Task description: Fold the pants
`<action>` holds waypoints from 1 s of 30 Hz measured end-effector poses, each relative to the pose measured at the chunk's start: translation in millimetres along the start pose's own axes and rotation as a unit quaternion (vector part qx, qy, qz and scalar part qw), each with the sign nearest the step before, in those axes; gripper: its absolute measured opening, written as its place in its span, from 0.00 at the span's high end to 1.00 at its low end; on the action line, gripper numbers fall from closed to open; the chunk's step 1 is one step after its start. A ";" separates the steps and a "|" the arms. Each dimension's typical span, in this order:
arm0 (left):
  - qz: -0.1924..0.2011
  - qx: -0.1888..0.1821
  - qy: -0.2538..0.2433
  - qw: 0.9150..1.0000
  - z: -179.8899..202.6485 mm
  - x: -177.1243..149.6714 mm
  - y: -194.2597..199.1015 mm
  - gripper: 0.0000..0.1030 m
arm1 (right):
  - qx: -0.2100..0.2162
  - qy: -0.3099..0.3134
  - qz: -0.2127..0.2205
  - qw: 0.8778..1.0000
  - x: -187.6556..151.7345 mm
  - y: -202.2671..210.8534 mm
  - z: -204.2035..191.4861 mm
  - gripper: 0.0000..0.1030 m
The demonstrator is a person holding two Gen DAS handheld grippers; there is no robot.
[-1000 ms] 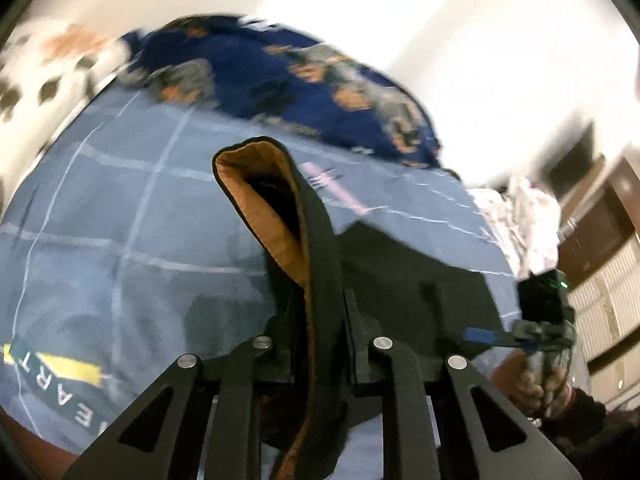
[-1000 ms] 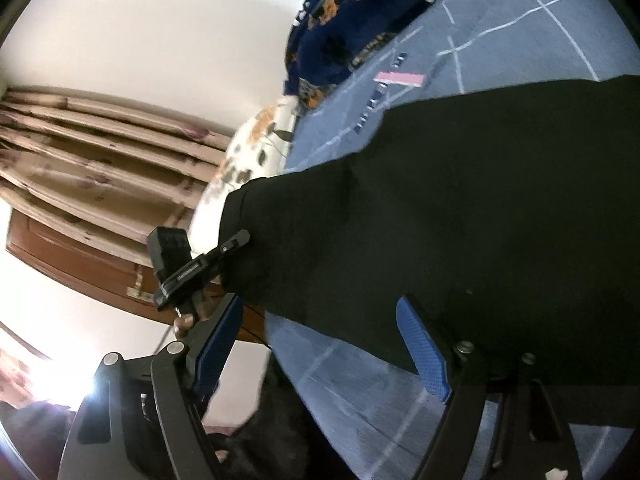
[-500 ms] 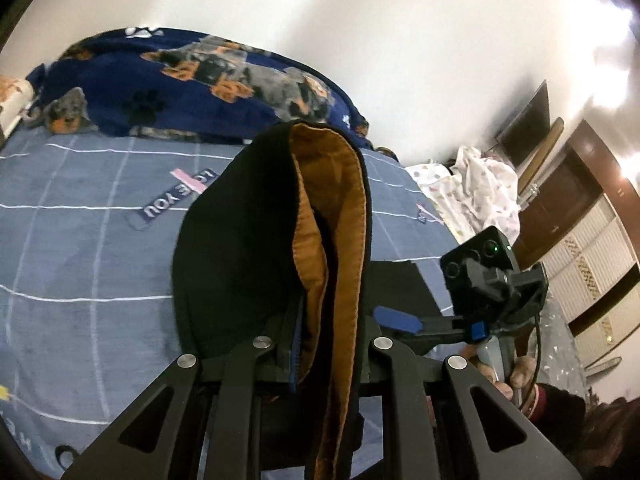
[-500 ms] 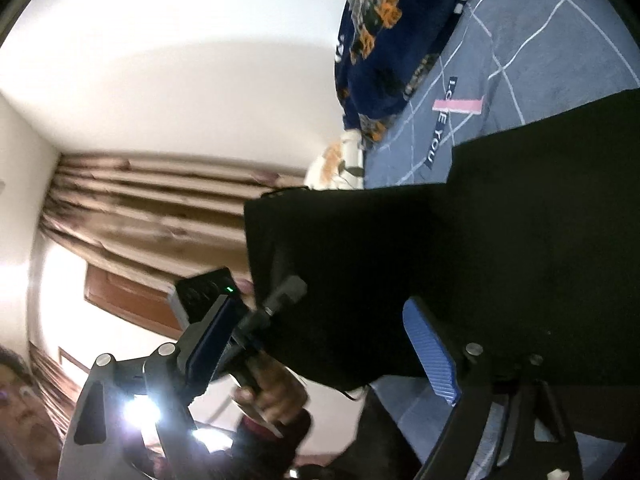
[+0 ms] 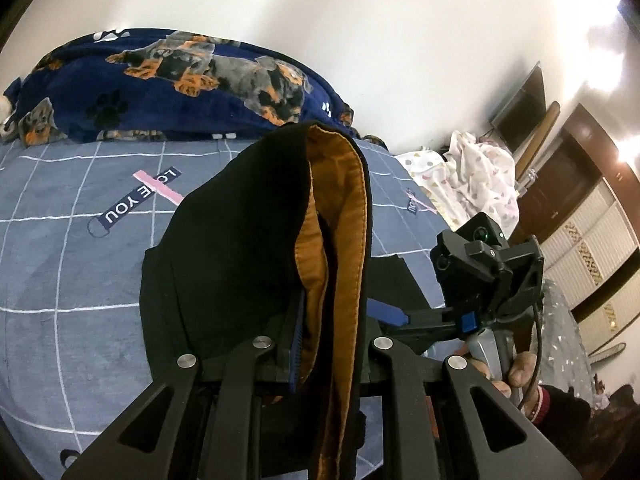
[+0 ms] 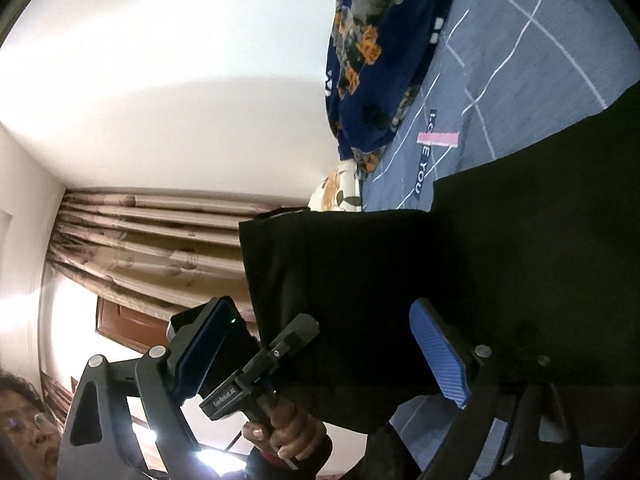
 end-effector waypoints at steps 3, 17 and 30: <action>-0.001 0.007 -0.007 1.000 2.9 1.0 -1.0 0.83 | -0.005 -0.003 0.010 1.000 4.2 8.2 2.1 0.11; -0.007 0.029 -0.041 0.999 18.3 10.2 -11.6 0.83 | -0.031 -0.013 0.083 0.996 13.2 81.2 9.9 0.11; -0.014 0.029 -0.057 0.998 36.3 20.0 -26.0 0.83 | -0.018 -0.019 0.147 0.989 29.3 129.3 8.0 0.11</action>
Point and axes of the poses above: each gripper's, at about its wrist camera, not at the fingertips, and y roughly against the way its jaws point, z to its right, x to its top, the point moved 7 cm from there along -y, roughly the way its jaws point, and after that the axes turned 14 degrees about -y, right-handed, at the moved point
